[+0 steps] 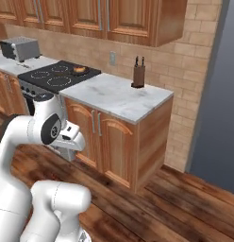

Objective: Place the cold items (potato and lemon) from the fridge in one tupperware on the dining counter. Place the warm items (hot dog and kebab skewer) in the stove area in another tupperware.

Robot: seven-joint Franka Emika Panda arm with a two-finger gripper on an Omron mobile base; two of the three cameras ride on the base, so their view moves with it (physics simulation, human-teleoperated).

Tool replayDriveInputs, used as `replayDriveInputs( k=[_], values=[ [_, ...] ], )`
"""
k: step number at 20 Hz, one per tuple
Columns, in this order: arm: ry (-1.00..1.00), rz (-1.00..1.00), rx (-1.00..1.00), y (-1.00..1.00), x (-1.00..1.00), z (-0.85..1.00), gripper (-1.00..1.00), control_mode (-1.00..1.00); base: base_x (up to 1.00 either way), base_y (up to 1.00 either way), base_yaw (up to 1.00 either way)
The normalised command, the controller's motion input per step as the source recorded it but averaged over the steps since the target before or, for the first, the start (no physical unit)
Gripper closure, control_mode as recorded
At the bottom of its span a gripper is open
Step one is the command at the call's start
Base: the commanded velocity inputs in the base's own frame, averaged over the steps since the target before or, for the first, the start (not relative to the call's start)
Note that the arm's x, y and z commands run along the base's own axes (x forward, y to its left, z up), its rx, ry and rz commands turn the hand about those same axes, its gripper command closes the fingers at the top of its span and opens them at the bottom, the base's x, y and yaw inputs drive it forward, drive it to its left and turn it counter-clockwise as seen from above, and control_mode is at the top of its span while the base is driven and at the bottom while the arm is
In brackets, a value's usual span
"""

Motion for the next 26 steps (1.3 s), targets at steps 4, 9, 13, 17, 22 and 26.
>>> replayDriveInputs(
  k=[4,9,13,17,22,26],
  values=[
    [0.0,0.0,0.0,0.0,0.0,0.0,-1.0,1.0,1.0,0.73,-0.15],
    [0.0,0.0,0.0,0.0,0.0,0.0,-1.0,1.0,1.0,0.66,-0.29],
    [0.0,0.0,0.0,0.0,0.0,0.0,-1.0,1.0,1.0,0.74,-0.4],
    [0.0,0.0,0.0,0.0,0.0,0.0,-1.0,1.0,0.64,0.99,-0.4],
    [0.0,0.0,0.0,0.0,0.0,0.0,-1.0,1.0,0.29,1.0,-0.34],
    [0.0,0.0,0.0,0.0,0.0,0.0,-1.0,1.0,0.27,1.0,-0.3]
  ],
)
